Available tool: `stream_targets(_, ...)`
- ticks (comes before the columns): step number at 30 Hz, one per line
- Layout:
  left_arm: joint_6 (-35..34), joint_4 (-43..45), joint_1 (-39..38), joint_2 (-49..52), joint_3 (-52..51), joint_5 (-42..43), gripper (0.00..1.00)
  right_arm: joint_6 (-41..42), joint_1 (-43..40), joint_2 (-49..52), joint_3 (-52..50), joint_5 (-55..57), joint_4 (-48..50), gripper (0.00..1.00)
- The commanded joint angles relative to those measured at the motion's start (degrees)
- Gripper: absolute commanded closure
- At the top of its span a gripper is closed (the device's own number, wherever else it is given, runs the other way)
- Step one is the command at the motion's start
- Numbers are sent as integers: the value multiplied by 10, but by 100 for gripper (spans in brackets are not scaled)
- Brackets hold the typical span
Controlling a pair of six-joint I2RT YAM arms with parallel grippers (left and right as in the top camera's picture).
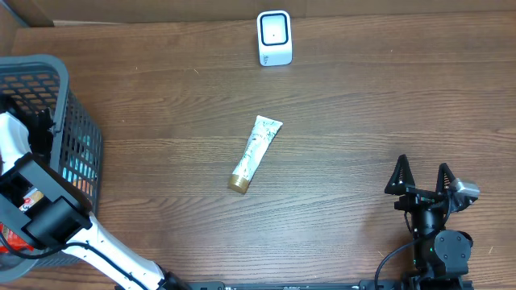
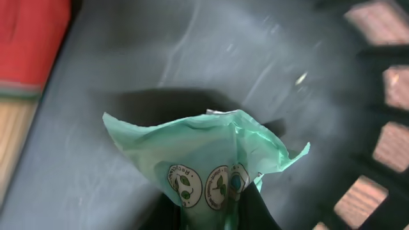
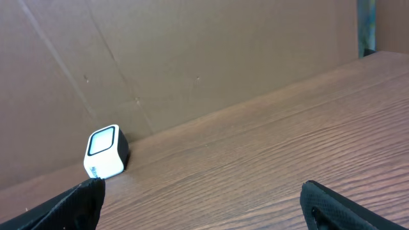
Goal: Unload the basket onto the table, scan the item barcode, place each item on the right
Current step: 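Grasp the teal wipes pack in the basket with the left gripper, then carry the wipes pack to the scanner and set it beside the tube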
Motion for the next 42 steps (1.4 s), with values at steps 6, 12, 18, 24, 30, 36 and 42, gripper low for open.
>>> stream_targets(6,-85,-56,0,-105,72,-30,96,1,0,-6,-6,5,4,0)
stream_targets(12,-111,-44,-1,-234,74,-5,96,1,0,-6,-6,5,4,0)
stream_targets(18,-113,20,-1,-370,74,98,96,1,0,-6,-6,5,4,0)
stream_targets(24,-115,36,-51,-459,74,182,96,1,0,-6,-6,5,4,0)
stream_targets(30,-79,-19,-206,-482,73,161,96,1,0,-6,-6,5,3,0)
stream_targets(36,-65,-66,-357,-450,52,96,96,1,0,-6,-6,5,4,0)
stream_targets(42,-65,-63,-487,-394,16,96,96,1,0,-6,-6,5,4,0)
